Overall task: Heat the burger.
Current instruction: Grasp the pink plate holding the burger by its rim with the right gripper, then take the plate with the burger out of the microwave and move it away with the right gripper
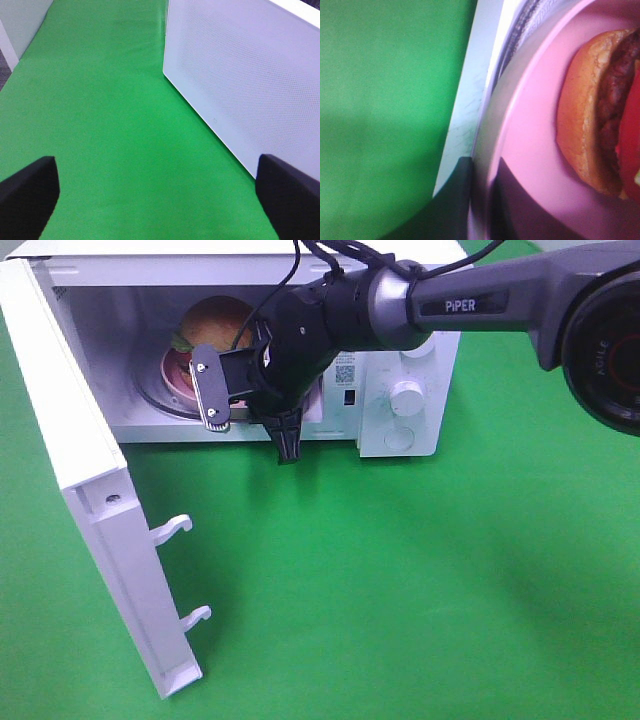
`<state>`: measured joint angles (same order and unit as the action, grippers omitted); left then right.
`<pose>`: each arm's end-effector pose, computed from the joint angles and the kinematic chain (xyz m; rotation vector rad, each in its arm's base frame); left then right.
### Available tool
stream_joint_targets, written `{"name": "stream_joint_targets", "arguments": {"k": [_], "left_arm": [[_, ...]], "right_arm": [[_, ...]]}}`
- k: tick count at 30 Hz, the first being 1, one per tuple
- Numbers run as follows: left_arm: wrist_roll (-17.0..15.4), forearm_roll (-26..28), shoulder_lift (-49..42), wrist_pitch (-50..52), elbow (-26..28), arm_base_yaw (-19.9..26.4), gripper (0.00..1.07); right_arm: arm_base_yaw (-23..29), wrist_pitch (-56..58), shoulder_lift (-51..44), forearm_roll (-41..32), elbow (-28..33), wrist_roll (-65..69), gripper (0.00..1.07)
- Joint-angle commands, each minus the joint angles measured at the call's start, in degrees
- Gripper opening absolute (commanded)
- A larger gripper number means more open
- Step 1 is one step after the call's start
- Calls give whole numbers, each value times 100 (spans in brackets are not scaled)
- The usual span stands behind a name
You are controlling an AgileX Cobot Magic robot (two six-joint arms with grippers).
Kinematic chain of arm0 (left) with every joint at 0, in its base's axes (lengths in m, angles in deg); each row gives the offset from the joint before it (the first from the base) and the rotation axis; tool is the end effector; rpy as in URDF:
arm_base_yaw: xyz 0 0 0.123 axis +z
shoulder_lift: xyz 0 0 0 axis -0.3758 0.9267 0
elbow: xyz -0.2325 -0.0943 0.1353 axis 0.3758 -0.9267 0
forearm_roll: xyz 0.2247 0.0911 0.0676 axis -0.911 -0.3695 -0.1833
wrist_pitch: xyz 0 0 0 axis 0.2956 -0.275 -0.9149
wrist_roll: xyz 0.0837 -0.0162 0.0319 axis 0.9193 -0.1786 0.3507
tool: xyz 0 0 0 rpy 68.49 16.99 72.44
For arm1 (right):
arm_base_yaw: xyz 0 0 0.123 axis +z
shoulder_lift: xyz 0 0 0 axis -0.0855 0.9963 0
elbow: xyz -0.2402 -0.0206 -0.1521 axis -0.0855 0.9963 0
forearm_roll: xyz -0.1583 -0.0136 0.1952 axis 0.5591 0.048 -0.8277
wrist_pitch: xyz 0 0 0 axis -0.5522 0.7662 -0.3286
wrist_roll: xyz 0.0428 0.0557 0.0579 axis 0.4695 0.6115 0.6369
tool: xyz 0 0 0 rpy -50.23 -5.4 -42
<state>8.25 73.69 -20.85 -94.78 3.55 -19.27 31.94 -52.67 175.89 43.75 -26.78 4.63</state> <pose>-0.0081 -0.0076 0.2814 -0.0011 2.0307 -0.0502 0.4242 0.3116 0.1379 -2.0063 1.4037 -0.3629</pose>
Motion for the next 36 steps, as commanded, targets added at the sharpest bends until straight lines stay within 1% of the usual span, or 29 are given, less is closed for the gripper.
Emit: {"name": "stream_joint_targets", "arguments": {"k": [1, 2, 3, 4, 5, 6, 7, 8, 10, 12, 14, 21, 23, 28, 30, 31, 32, 36], "left_arm": [[-17, -11, -29, 23, -17, 23, 100], [-17, -11, -29, 23, -17, 23, 100], [-17, -11, -29, 23, -17, 23, 100], [-17, -11, -29, 23, -17, 23, 100], [-17, -11, -29, 23, -17, 23, 100], [-17, -11, -29, 23, -17, 23, 100], [-17, -11, -29, 23, -17, 23, 100], [-17, -11, -29, 23, -17, 23, 100], [-17, -11, -29, 23, -17, 23, 100], [-17, -11, -29, 23, -17, 23, 100], [-17, -11, -29, 23, -17, 23, 100], [-17, -11, -29, 23, -17, 23, 100], [-17, -11, -29, 23, -17, 23, 100], [-17, -11, -29, 23, -17, 23, 100], [-17, -11, -29, 23, -17, 23, 100], [-17, -11, -29, 23, -17, 23, 100], [-17, -11, -29, 23, -17, 23, 100], [-17, -11, -29, 23, -17, 23, 100]], "right_arm": [[11, 80, -264, -34, 201, -395, 0], [11, 80, -264, -34, 201, -395, 0], [11, 57, -384, -34, 407, -653, 0], [11, 57, -384, -34, 407, -653, 0], [11, -11, -504, -29, 619, -871, 0], [11, -11, -504, -29, 619, -871, 0], [11, -166, -607, 11, 791, -974, 0], [11, -166, -607, 11, 791, -974, 0], [11, -539, -814, 29, 1112, -1008, 0], [11, -539, -814, 29, 1112, -1008, 0], [11, -745, -1020, 23, 1375, -1008, 0], [80, -791, -1255, -80, 1679, -1157, 0], [80, -1003, -1473, -195, 1960, -1232, 0], [120, -1031, -1599, -252, 2154, -1249, 0], [138, -1197, -1811, -252, 2481, -1249, 0], [138, -1197, -1811, -252, 2481, -1249, 0], [149, -1272, -1919, -252, 2647, -1243, 0], [149, -1306, -2068, -252, 2871, -1238, 0]]}}
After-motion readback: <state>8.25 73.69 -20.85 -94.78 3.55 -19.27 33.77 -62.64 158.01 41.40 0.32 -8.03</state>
